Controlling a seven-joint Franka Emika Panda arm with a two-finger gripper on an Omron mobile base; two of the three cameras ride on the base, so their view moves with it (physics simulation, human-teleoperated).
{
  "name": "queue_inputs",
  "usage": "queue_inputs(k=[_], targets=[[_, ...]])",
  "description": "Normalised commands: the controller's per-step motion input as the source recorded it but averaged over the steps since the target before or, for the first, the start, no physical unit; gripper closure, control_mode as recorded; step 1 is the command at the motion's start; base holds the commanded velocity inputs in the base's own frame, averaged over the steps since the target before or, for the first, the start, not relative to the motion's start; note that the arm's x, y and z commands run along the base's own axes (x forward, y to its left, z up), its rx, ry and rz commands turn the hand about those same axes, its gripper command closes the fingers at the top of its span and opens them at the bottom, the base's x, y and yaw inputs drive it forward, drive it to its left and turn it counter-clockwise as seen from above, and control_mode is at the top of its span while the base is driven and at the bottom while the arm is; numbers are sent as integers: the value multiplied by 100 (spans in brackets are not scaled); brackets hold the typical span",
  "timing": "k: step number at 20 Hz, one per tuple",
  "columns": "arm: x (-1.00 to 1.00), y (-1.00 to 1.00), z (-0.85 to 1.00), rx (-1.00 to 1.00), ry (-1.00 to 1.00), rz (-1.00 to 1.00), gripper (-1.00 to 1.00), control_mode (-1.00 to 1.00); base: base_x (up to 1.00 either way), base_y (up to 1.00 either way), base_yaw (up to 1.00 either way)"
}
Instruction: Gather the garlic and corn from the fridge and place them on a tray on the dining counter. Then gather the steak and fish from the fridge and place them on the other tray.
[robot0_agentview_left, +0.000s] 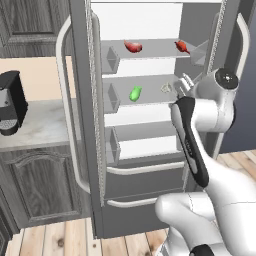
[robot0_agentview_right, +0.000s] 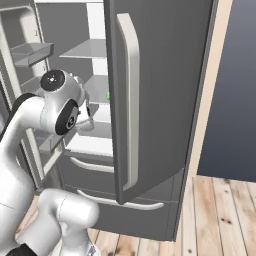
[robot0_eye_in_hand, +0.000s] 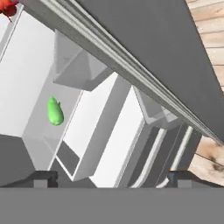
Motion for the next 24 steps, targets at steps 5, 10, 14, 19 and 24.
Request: queue_inputs(k=[5,10,14,19,24], targets=[[54,33,-6,15,-3,-42,-100,-100,0,0,0],[33,-10,-13,14,0,-33,-100,-100,0,0,0],[18,-26,-15,16,-9,-16,-100,-100,0,0,0],[48,-17,-2,10,-10,-19,-100,-100,0,0,0],[14,-6,-2,7,-8,-24,-100,-100,0,0,0]])
